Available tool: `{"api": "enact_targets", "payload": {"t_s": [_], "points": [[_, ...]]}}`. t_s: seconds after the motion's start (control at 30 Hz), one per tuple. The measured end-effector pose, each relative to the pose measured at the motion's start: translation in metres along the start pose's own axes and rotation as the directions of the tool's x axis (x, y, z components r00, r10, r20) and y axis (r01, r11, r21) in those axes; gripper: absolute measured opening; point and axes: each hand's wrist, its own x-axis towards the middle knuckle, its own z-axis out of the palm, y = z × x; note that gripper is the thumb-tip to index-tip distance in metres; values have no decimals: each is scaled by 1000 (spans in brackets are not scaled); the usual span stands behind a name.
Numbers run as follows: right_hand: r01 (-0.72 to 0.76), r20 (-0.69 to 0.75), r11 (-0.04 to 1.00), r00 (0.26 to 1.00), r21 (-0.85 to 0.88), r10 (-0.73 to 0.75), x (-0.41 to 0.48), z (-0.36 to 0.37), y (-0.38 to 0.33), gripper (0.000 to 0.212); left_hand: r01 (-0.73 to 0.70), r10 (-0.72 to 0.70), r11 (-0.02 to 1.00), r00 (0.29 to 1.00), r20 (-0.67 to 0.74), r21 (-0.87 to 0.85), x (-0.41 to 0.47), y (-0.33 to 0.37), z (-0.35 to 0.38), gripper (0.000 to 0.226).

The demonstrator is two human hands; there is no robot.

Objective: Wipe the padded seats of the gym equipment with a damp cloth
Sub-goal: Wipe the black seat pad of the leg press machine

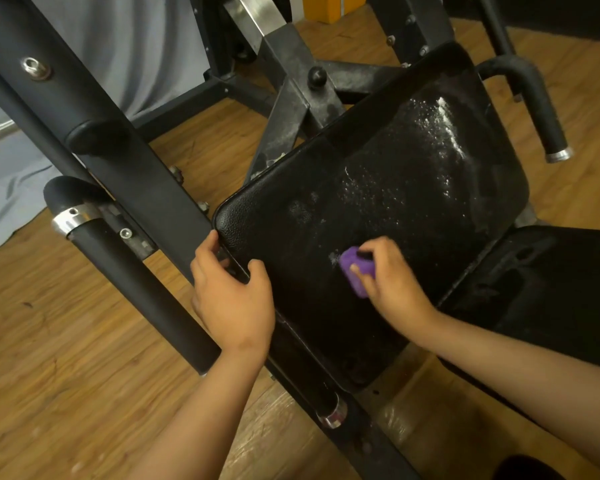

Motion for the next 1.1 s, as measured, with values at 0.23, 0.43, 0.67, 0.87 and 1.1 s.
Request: {"api": "enact_targets", "payload": {"t_s": [0.23, 0.43, 0.67, 0.87, 1.1], "points": [[-211, 218, 921, 965, 328, 144, 12, -23, -13, 31, 5, -5, 1000, 1000, 3, -4, 0, -1, 0, 58], [-240, 297, 945, 940, 220, 169, 58, -42, -13, 14, 12, -12, 1000, 1000, 0, -17, 0, 0, 0, 59], [-107, 176, 994, 979, 36, 99, 35, -22, -37, 11, 15, -15, 1000, 1000, -10, -5, 0, 1, 0, 59], [-134, -1, 991, 991, 18, 134, 60, -35, -30, 9, 16, -16, 1000, 1000, -11, -4, 0, 2, 0, 59], [9, 132, 1000, 991, -25, -5, 36, -21, -34, 12, 35, -35, 999, 999, -11, 8, -1, 4, -1, 60]]}}
